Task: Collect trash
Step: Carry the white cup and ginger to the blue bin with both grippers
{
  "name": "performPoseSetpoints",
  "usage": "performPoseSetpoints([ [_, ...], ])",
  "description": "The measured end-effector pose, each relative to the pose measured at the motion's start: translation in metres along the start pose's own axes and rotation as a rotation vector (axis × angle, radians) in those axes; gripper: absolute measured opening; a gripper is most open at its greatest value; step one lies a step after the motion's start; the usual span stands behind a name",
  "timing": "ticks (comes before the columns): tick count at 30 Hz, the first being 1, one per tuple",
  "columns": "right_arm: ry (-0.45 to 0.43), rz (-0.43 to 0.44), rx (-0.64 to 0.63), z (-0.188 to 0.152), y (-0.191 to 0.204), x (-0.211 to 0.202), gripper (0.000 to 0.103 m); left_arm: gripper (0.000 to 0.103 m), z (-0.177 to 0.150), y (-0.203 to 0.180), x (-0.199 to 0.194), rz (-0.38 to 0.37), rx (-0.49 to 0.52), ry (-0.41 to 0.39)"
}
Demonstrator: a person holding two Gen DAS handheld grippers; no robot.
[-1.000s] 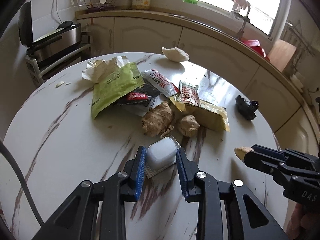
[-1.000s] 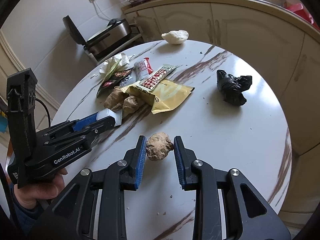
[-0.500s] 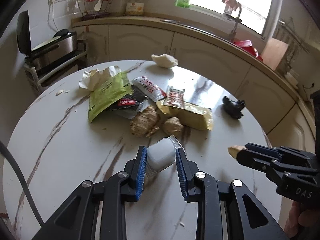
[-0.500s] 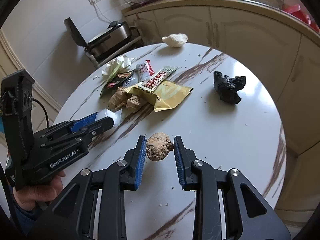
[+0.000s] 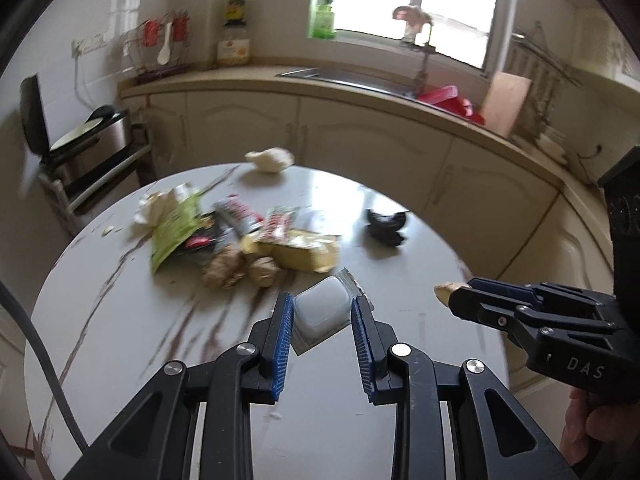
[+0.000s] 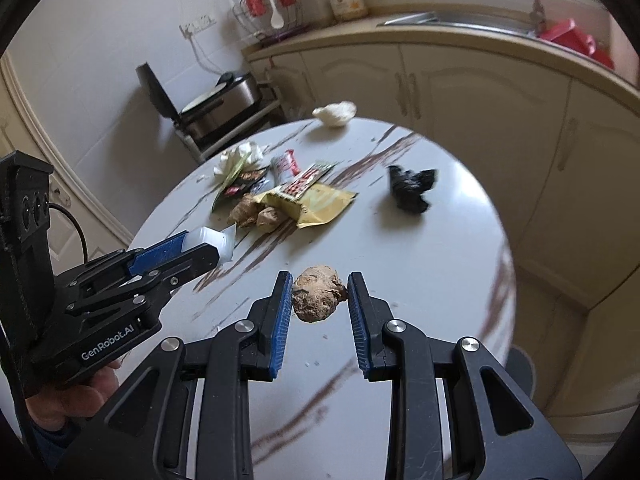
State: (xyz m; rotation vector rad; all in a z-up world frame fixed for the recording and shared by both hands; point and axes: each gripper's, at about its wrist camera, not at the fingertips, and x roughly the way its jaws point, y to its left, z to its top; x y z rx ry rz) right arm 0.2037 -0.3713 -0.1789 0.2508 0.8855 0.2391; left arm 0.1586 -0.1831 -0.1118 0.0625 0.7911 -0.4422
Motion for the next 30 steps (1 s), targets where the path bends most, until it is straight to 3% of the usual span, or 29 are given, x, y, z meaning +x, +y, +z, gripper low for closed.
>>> performPoseSetpoints([
  [8,-0.058,-0.074,0.054,-0.014,-0.042,-0.053,0.026,0.025,0.009,-0.070,0.009,-0.085,0.092,0.013],
  [17,-0.085,-0.212,0.194,-0.049,-0.133,-0.110,0.026,0.023,0.015,-0.169,0.049,-0.212,0.192,0.065],
  [25,-0.061,-0.275,0.322,-0.089,-0.205,-0.117,0.026,0.020,0.010,-0.227,0.104,-0.271,0.256,0.153],
  [30,0.018,-0.268,0.374,-0.114,-0.242,-0.084,0.027,0.020,0.002,-0.243,0.152,-0.260,0.273,0.238],
])
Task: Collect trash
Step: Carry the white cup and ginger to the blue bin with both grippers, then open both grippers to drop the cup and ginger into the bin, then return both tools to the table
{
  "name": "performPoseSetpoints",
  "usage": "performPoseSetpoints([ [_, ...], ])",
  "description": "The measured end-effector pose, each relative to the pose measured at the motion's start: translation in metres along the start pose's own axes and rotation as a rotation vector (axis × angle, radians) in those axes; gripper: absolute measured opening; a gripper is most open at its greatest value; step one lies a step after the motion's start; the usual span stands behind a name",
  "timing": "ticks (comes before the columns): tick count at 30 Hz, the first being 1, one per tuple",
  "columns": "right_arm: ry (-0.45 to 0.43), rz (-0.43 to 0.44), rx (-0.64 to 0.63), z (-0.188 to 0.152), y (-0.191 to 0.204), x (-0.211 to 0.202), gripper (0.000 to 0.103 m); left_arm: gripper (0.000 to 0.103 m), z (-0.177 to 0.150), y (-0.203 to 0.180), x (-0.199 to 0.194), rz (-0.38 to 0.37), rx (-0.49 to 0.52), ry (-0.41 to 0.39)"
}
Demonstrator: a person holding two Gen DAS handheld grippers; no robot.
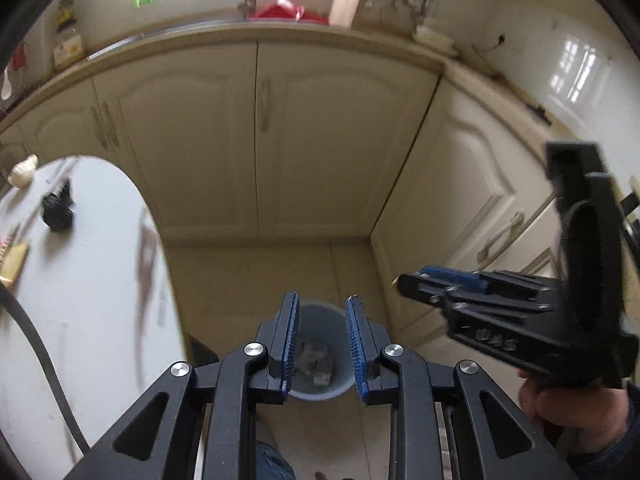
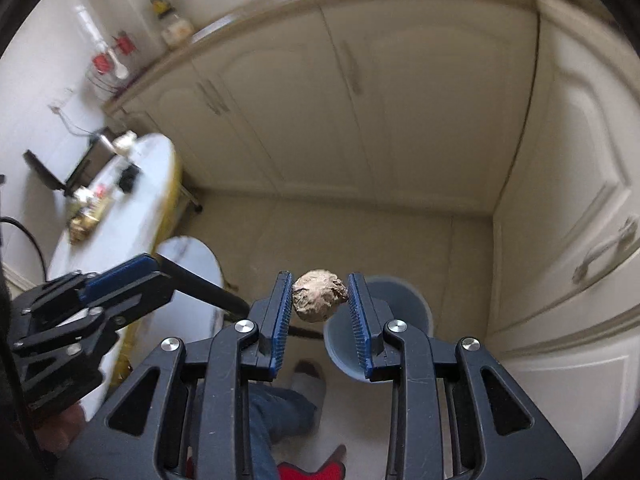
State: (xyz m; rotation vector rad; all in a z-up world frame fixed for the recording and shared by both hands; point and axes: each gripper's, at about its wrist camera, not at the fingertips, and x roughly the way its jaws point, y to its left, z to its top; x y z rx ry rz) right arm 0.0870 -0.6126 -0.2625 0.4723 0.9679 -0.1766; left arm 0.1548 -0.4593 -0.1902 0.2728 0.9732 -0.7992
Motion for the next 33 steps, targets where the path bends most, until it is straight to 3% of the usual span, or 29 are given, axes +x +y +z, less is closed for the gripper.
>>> performPoseSetpoints([
  [4,0.094,0.011,0.042,-0.013,-0.024,0.045,0.027,0.021,0.008,-0.001,0.017,0.034,0.012,0.016],
  [6,0.130,0.012,0.051,-0.017,-0.030,0.064,0.027,0.028,0.010,0.000,0.019,0.052,0.009,0.014],
  [8,0.172,0.007,0.059,-0.021,-0.036,0.084,0.030,0.051,0.010,0.001,0.020,0.067,-0.001,0.007],
  [9,0.184,0.004,0.063,-0.023,-0.038,0.091,0.031,0.057,0.012,0.002,0.020,0.074,-0.009,-0.001],
  [10,0.190,0.002,0.069,-0.023,-0.040,0.098,0.044,0.066,0.013,0.003,0.019,0.078,-0.017,-0.015],
  [13,0.190,-0.004,0.089,-0.025,-0.046,0.111,0.078,0.075,0.012,0.002,0.014,0.095,-0.021,-0.034],
  [16,0.192,-0.012,0.123,-0.026,-0.051,0.117,0.086,0.078,0.009,-0.001,0.010,0.104,-0.029,-0.044],
  [25,0.077,0.021,0.132,-0.020,-0.035,0.077,0.091,0.086,-0.013,0.007,-0.056,0.138,-0.063,-0.164],
  [33,-0.112,0.050,0.001,0.006,0.049,-0.006,0.092,0.092,-0.045,0.038,-0.126,0.219,-0.121,-0.282],
])
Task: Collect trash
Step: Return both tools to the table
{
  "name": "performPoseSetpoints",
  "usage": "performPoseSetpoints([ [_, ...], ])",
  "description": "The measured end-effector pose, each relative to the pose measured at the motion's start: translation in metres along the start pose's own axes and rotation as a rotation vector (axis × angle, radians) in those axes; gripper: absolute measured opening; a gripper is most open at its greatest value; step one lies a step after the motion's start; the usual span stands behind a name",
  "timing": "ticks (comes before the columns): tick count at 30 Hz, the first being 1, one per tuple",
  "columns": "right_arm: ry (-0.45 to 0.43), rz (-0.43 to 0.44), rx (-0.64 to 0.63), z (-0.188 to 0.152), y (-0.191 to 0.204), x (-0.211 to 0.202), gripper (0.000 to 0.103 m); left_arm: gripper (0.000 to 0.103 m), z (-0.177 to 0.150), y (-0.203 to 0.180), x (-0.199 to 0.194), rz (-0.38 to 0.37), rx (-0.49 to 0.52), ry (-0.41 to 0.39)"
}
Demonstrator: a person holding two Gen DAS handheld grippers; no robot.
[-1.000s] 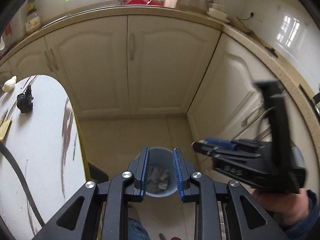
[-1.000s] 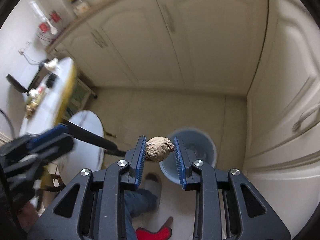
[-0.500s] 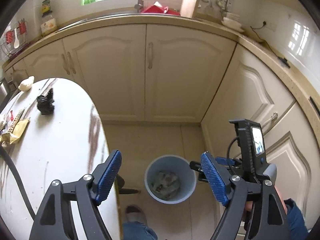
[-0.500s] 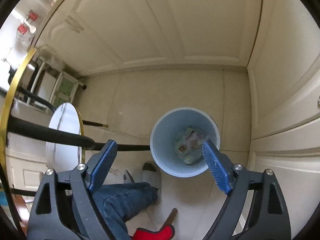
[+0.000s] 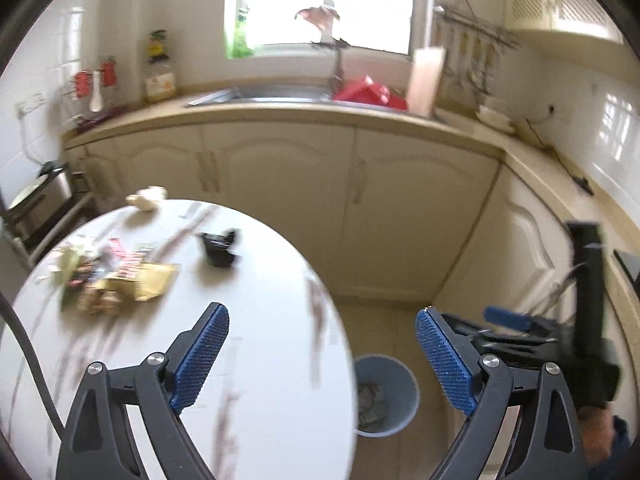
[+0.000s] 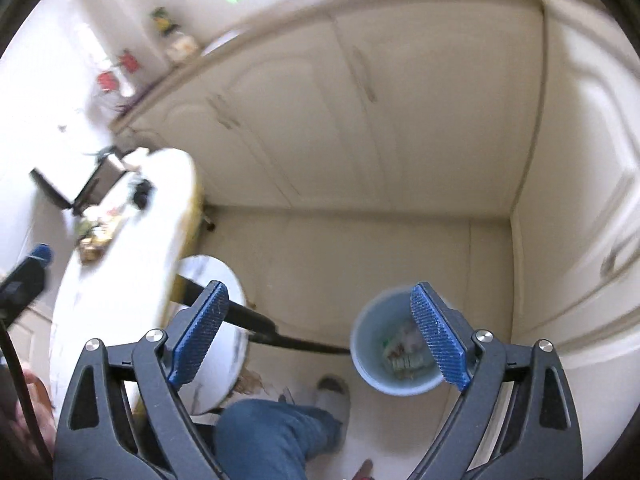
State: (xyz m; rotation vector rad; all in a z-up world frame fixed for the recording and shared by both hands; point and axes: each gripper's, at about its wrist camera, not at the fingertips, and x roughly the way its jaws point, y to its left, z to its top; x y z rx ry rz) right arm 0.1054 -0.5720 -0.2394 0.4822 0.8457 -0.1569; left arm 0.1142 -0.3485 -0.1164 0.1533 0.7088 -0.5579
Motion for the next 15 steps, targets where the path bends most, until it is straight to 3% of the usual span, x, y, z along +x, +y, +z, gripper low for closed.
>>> performPoseSetpoints([
  [8,-0.148,0.095,-0.184,0.016,0.115,-0.062,0.099,0.093,-0.025,0.059,-0.068,0.093,-0.098,-0.083],
  [15,-0.199,0.165,-0.296,0.011,0.205,-0.080,0.103,0.093,-0.060,0.107,-0.131,0.176,-0.187,-0.125],
])
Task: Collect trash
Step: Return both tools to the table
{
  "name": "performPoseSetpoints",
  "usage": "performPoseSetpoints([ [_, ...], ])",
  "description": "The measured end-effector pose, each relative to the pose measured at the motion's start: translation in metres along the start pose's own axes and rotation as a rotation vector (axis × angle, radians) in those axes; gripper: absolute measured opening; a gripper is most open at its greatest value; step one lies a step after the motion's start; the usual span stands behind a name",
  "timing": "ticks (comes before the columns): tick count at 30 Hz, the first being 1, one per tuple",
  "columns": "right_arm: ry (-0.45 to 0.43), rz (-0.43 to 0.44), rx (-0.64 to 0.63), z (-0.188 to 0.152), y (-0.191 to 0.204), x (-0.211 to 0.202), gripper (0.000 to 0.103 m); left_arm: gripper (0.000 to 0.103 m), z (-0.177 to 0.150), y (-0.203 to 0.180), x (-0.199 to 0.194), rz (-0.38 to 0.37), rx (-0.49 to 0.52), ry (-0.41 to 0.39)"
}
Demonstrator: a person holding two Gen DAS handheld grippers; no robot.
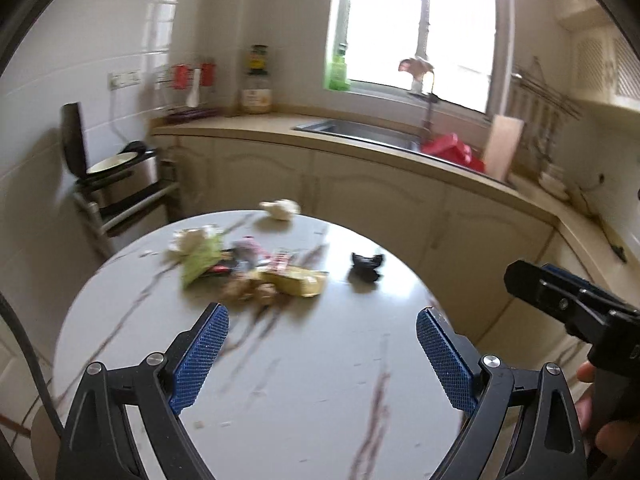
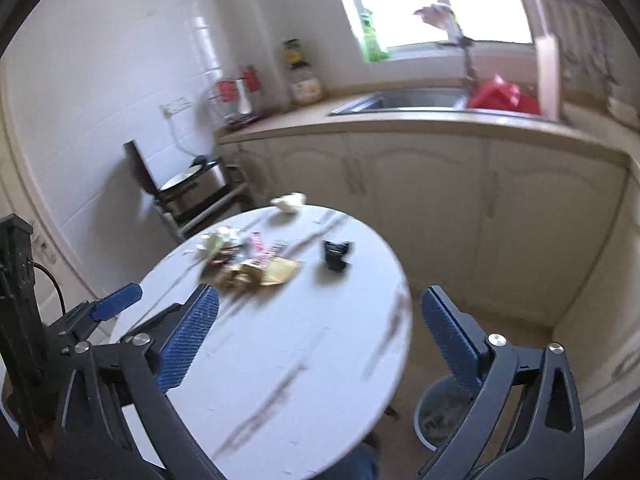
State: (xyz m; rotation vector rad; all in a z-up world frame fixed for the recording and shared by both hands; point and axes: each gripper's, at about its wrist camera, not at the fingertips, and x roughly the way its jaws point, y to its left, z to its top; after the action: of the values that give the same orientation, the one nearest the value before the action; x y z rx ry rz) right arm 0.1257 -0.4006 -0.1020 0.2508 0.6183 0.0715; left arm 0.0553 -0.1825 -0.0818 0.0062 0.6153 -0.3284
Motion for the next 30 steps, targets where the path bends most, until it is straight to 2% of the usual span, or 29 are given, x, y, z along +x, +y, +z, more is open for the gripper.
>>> performPoseSetpoints([
  [7,0.016,0.033,-0.077,0.002,0.066,0.012,0.103,0.093,-0.019,0.042,-0.048,0.107,-0.048,-0.034],
  [14,0.022,0.100,-0.116,-0.004,0.104,0.020,0.103,0.096,-0.025,0.053,-0.080,0.210,-0.061,-0.060],
  [21,0.039,0.160,-0.112,-0.004,0.123,0.026,0.103,0.096,-0.031,0.055,-0.095,0.233,-0.075,-0.073],
  [26,0.053,0.144,-0.128,-0.006,0.134,0.028,0.103,0.096,-0.034,0.059,-0.100,0.238,-0.091,-0.078],
  [29,0.063,0.109,-0.142,-0.007,0.138,0.030,0.095,0.096,-0.034,0.063,-0.100,0.240,-0.093,-0.080],
  [30,0.060,0.100,-0.151,-0.007,0.139,0.029,0.089,0.096,-0.035,0.061,-0.101,0.240,-0.092,-0.081],
])
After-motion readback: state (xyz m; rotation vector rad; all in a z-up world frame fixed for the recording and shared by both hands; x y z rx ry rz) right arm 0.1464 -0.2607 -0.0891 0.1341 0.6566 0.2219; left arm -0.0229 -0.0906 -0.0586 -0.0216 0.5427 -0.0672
